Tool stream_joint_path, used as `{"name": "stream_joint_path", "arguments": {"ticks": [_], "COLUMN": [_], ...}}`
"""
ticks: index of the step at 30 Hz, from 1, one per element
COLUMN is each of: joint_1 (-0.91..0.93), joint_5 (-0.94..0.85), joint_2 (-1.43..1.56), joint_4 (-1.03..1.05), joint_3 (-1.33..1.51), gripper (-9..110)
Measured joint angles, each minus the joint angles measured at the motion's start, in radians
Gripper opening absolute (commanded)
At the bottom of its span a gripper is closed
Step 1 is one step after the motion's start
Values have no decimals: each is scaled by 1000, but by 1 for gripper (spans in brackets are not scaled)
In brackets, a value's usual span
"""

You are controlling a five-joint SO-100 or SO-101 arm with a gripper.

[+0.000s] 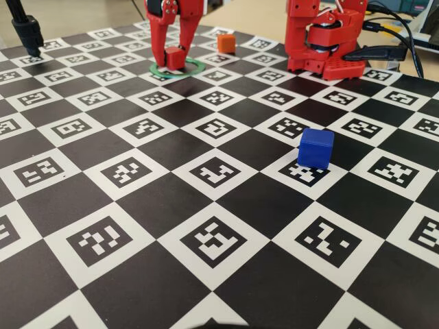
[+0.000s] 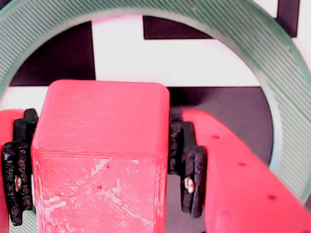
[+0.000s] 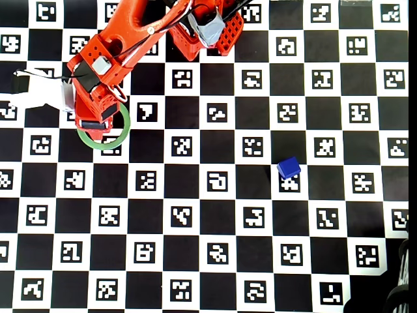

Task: Grab the red cube then put it in the green circle then put the blue cube on top and finally the orange cube on top

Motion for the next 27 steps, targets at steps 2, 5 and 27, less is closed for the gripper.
{"name": "stream_joint_path", "arguments": {"ticks": [2,5,27], "joint_1": [0,0,0], "joint_5": [0,0,0], "joint_2": [0,0,0], "joint_4": [-3,-3,-12], "joint_3": [0,0,0], "gripper": [2,2,2]}}
